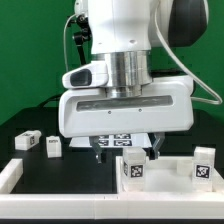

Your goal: Assemble square table

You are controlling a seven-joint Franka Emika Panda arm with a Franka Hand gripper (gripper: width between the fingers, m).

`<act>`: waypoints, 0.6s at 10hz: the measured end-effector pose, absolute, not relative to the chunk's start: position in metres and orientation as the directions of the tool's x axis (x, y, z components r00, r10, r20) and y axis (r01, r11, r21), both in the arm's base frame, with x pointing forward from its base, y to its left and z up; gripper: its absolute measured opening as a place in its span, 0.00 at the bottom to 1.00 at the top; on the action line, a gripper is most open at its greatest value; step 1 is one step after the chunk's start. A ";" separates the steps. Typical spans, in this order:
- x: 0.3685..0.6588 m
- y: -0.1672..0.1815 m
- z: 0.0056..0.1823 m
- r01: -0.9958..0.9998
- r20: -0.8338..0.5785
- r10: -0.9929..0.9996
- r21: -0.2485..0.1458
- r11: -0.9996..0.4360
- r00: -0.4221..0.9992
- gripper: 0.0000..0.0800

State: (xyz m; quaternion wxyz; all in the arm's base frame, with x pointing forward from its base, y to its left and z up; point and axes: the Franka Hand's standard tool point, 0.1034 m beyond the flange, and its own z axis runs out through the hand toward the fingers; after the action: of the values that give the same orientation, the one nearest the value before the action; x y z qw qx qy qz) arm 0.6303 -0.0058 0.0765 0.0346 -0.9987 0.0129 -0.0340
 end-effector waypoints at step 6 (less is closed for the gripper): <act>0.630 -0.005 0.075 -0.326 0.040 -0.331 -0.088 -0.941 0.943 0.36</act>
Offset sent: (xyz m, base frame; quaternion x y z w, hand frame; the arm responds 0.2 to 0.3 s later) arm 0.0000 0.0000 0.0000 0.0000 0.0000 0.1296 0.9916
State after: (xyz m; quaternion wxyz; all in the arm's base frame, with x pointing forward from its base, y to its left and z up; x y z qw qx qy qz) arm 0.6298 -0.0049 0.0751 0.0402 -0.9848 0.1667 -0.0273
